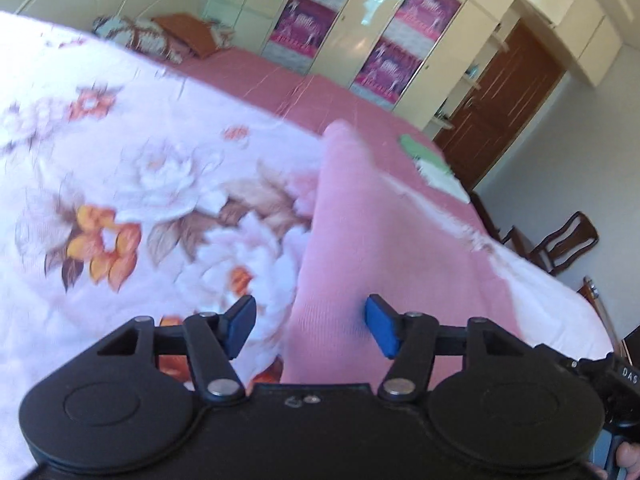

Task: Fold small clothes

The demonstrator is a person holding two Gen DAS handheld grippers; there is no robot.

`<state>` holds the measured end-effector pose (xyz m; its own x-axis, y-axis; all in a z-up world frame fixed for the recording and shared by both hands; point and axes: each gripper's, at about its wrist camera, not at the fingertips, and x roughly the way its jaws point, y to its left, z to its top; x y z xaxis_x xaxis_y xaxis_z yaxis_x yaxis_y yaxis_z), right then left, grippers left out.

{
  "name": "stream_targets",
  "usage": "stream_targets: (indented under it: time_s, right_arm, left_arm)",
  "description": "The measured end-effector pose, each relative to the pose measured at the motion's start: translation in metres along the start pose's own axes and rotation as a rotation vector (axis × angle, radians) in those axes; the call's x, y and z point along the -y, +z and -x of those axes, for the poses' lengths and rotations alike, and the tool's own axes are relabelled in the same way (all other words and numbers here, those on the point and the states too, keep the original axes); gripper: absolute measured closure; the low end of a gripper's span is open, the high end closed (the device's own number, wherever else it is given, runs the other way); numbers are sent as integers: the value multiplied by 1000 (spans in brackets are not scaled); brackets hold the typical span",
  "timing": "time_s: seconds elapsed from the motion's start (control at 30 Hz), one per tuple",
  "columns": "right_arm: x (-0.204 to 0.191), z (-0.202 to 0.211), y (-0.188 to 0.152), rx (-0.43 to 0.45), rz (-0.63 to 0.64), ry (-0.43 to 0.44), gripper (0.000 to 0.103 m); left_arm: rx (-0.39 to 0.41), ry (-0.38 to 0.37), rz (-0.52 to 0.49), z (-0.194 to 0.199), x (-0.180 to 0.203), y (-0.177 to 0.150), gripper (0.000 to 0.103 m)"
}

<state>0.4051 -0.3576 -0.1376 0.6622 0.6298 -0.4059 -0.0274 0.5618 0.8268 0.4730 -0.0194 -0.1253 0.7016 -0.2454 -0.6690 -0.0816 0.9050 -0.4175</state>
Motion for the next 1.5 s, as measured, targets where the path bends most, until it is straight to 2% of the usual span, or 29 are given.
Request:
stream_targets:
  time_s: [0.07, 0.1, 0.2, 0.37, 0.43, 0.5, 0.6, 0.67, 0.77, 0.8, 0.87, 0.97, 1.03, 1.13, 1.17, 1.23, 1.3, 1.37, 1.4, 1.43, 1.47, 1.5]
  right_arm:
    - [-2, -15, -4, -37, 22, -20, 45]
    - [-4, -21, -6, -51, 36, -31, 53]
    - [-10, -30, -11, -78, 70, -41, 57]
    - [-22, -33, -15, -77, 154, -63, 57]
    - [-24, -43, -12, -82, 196, -121, 57]
    - [-23, -52, -10, -103, 183, -124, 57]
    - [-32, -61, -10, -140, 220, -107, 57]
    - [-37, -65, -13, -141, 253, -123, 57]
    - [-39, -70, -17, -122, 269, -139, 57]
    - [-41, -72, -20, -122, 283, -146, 65]
    - [-52, -78, -25, -125, 334, -191, 89]
    - [-87, -83, -35, -83, 537, -279, 90]
    - [-107, -74, -40, -28, 651, -310, 91]
    - [-127, -47, -39, 38, 738, -333, 91]
    - [-128, -36, -40, 54, 755, -347, 91]
    - [-117, -18, -43, 67, 764, -411, 91]
    - [-86, -21, -40, 10, 694, -439, 91]
    - [-55, -33, -37, -84, 593, -390, 91]
    - [-47, -29, -37, -93, 552, -350, 89]
    - [-42, -24, -34, -70, 507, -309, 83]
    - [-39, -16, -30, -39, 478, -281, 65]
    - [-38, -8, -24, 4, 457, -251, 56]
  left_arm:
    - [-6, -5, 6, -4, -4, -6, 43]
    - [4, -8, 9, -4, -3, -11, 43]
    - [8, -14, 4, -7, -2, -8, 42]
    - [-12, -47, -10, -13, -8, -5, 40]
    - [-19, -57, -2, -15, -11, -3, 39]
    - [-27, -58, 2, -13, -10, 1, 42]
    - [26, -78, -16, -5, -5, 10, 47]
    - [40, -65, -46, -8, -1, 18, 48]
    - [-7, -42, -78, -27, 2, 27, 43]
    - [-19, -36, -96, -33, 4, 27, 41]
    - [-16, -37, -113, -34, 8, 29, 44]
    - [19, -46, -139, -26, 16, 33, 49]
    - [25, -69, -139, -23, 22, 36, 49]
    - [-1, -116, -171, -27, 43, 35, 49]
    - [-21, -117, -201, -31, 53, 32, 49]
    - [-56, -55, -300, -44, 73, 22, 45]
    - [-64, -1, -345, -54, 82, 13, 43]
    - [-60, -2, -344, -52, 82, 14, 43]
    - [-57, -18, -330, -47, 78, 16, 44]
    - [-47, -33, -311, -42, 72, 20, 48]
    - [-34, -45, -288, -39, 65, 24, 48]
    - [-22, -56, -269, -36, 59, 28, 48]
